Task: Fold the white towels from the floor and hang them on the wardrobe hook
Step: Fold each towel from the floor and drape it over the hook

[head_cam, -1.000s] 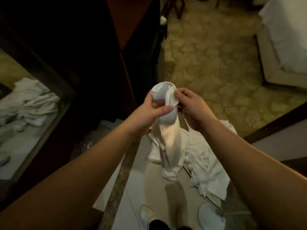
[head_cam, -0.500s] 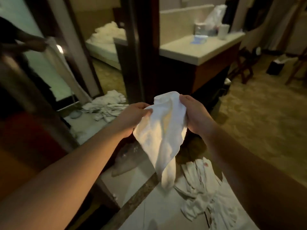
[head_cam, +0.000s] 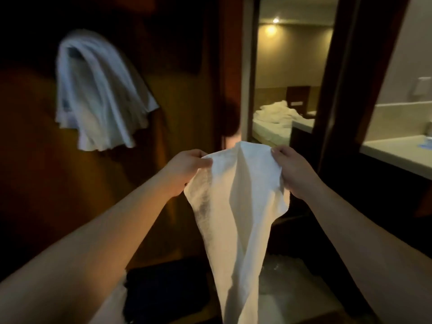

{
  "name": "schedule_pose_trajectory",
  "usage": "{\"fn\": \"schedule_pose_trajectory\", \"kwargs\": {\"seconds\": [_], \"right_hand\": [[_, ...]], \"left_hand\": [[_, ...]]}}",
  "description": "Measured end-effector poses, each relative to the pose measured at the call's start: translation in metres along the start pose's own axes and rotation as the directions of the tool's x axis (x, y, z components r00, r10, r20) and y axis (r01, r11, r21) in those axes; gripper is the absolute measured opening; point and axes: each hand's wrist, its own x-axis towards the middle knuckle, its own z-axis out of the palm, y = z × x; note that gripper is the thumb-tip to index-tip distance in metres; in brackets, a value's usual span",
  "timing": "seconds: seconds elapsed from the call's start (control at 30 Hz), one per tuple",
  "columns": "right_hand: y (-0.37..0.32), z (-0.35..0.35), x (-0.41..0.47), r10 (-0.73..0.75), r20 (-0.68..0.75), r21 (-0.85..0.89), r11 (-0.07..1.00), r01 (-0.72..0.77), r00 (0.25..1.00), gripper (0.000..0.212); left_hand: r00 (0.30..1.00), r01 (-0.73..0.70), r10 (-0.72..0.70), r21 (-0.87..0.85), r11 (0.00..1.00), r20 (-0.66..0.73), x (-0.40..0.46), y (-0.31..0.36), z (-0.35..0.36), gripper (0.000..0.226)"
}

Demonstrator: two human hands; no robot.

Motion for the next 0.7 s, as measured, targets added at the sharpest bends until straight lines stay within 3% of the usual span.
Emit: {"fn": "schedule_pose_trajectory", "kwargs": {"seconds": [0.2,0.4,0.57,0.7], "right_hand": [[-0.041,0.129,-0.013,-0.149,0.065,-0.234,0.959,0.160,0.987,0.026],[-0.081,0.254,-0.022,-0.202,0.111,-0.295,0.928,0.227,0.973,0.022],[-0.103,0.321,-0.033,-0.241,0.094,-0.331,0.907,0.259,0.966,0.020],[-0.115,0.349,-0.038,-0.302,0.118,-0.423,0.846,0.323,0.946,0.019]], "left_hand": [[0.993,-0.092,0.090,-0.016,0.996,-0.070,-0.034,-0.020,-0.150,0.007],[0.986,-0.132,0.120,-0.108,0.985,-0.114,-0.057,-0.039,-0.290,0.012],[0.984,-0.136,0.114,-0.166,0.977,-0.134,-0.070,-0.037,-0.375,0.018],[0.972,-0.168,0.134,-0.175,0.970,-0.191,-0.079,-0.035,-0.420,0.005]]}}
